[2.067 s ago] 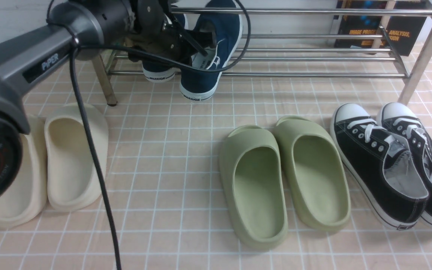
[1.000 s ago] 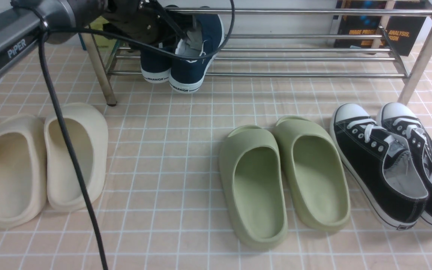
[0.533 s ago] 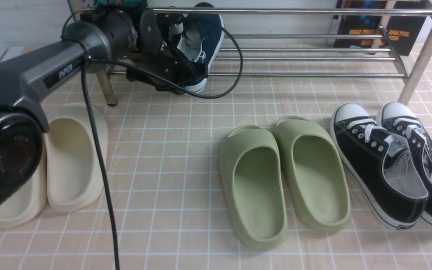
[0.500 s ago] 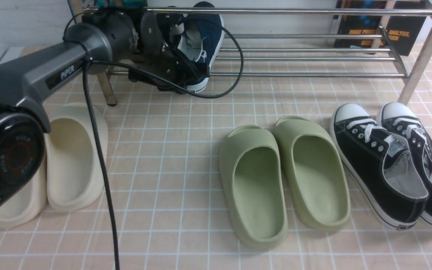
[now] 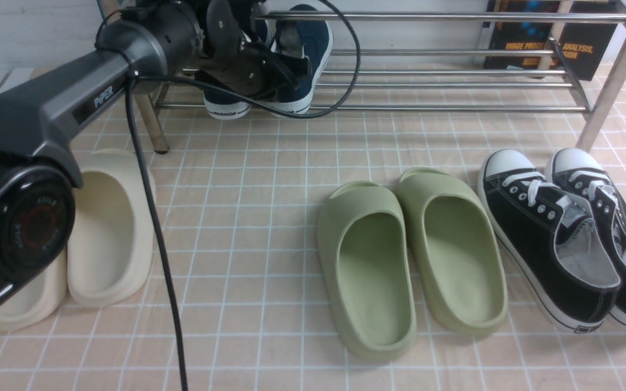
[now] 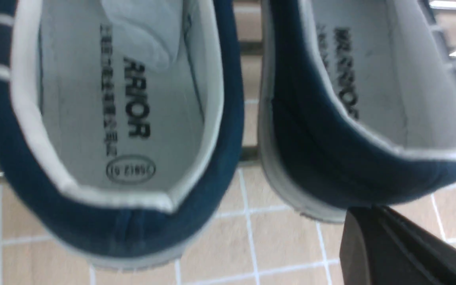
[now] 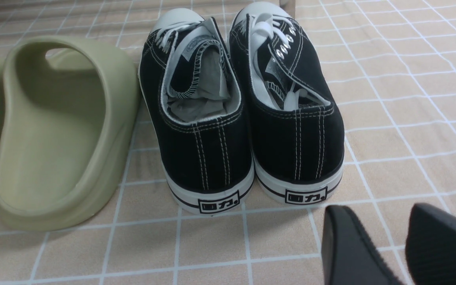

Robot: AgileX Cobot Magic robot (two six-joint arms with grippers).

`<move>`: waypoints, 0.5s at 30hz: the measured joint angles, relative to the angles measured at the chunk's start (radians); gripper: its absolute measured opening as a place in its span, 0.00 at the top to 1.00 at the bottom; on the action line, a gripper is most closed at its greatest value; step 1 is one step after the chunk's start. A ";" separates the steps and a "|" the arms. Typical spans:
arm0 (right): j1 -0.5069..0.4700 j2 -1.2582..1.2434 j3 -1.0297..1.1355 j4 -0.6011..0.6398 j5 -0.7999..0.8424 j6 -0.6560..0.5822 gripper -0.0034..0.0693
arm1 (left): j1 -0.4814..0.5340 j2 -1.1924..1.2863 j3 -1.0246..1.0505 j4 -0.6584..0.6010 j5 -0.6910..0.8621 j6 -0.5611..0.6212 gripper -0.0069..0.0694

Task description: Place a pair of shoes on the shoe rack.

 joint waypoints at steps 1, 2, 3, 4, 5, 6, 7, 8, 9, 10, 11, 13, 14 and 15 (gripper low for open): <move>0.000 0.000 0.000 0.000 0.000 0.000 0.62 | 0.000 -0.018 0.000 0.010 0.026 0.009 0.90; 0.000 0.000 0.000 0.000 0.000 0.000 0.62 | 0.000 -0.050 0.000 0.023 0.053 0.026 0.90; 0.000 0.000 0.000 0.000 0.000 0.000 0.62 | 0.000 -0.057 0.000 0.023 0.053 0.029 0.90; 0.000 0.000 0.000 0.000 0.000 0.000 0.62 | 0.000 -0.126 0.000 0.045 0.103 0.063 0.90; 0.000 0.000 0.000 0.000 0.000 0.000 0.62 | 0.000 -0.176 0.000 0.063 0.149 0.093 0.90; 0.000 0.000 0.000 0.000 0.000 0.000 0.62 | 0.000 -0.232 0.000 0.078 0.181 0.115 0.90; 0.000 0.000 0.000 0.000 0.000 0.000 0.62 | 0.000 -0.288 0.000 0.100 0.225 0.139 0.90; 0.000 0.000 0.000 0.000 0.000 0.000 0.62 | 0.000 -0.344 0.000 0.125 0.271 0.155 0.90; 0.000 0.000 0.000 0.000 0.000 0.000 0.62 | 0.000 -0.399 0.003 0.151 0.314 0.165 0.89; 0.000 0.000 0.000 0.000 0.000 0.000 0.62 | 0.000 -0.411 0.004 0.162 0.330 0.165 0.89; 0.000 0.000 0.000 0.000 0.000 0.000 0.62 | 0.000 -0.477 0.018 0.196 0.371 0.165 0.89; 0.000 0.000 0.000 0.000 0.000 0.000 0.62 | 0.000 -0.578 0.065 0.235 0.411 0.147 0.89; 0.000 0.000 0.000 0.000 0.000 0.000 0.62 | 0.000 -0.647 0.115 0.250 0.422 0.133 0.89; 0.000 0.000 0.000 0.000 0.000 0.000 0.62 | 0.000 -0.707 0.168 0.256 0.421 0.121 0.89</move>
